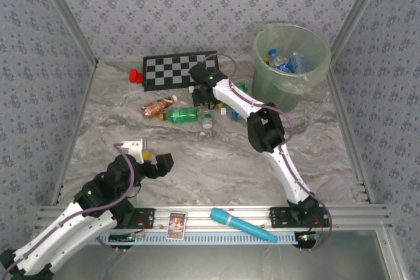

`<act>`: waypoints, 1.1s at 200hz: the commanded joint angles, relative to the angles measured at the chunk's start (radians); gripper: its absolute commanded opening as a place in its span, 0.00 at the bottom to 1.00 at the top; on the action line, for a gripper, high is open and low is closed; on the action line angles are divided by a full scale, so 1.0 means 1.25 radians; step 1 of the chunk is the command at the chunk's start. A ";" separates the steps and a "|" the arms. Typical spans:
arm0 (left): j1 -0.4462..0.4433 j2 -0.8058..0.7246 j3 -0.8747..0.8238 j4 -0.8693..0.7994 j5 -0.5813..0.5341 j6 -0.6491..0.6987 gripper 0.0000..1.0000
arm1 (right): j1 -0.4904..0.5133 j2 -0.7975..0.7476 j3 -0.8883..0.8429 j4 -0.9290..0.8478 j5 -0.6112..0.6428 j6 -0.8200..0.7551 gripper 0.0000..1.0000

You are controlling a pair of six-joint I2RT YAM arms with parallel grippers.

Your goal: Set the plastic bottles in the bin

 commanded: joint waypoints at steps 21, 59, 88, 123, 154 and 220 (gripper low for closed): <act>0.003 -0.003 0.006 0.001 0.003 -0.010 1.00 | 0.019 -0.171 -0.050 0.062 0.014 -0.004 0.59; 0.004 0.005 0.021 0.008 0.008 -0.012 1.00 | 0.031 -0.287 -0.103 0.097 0.011 -0.035 0.59; 0.004 0.018 0.032 0.023 0.024 -0.014 1.00 | 0.027 -0.400 -0.160 0.122 -0.003 -0.056 0.59; 0.003 0.035 0.036 0.071 0.051 -0.011 1.00 | 0.002 -0.553 -0.253 0.209 0.021 -0.108 0.58; 0.004 0.059 0.045 0.108 0.072 -0.010 1.00 | -0.040 -0.683 -0.362 0.318 0.044 -0.161 0.57; 0.004 0.076 0.033 0.136 0.099 -0.029 1.00 | -0.213 -0.891 -0.596 0.585 0.053 -0.220 0.55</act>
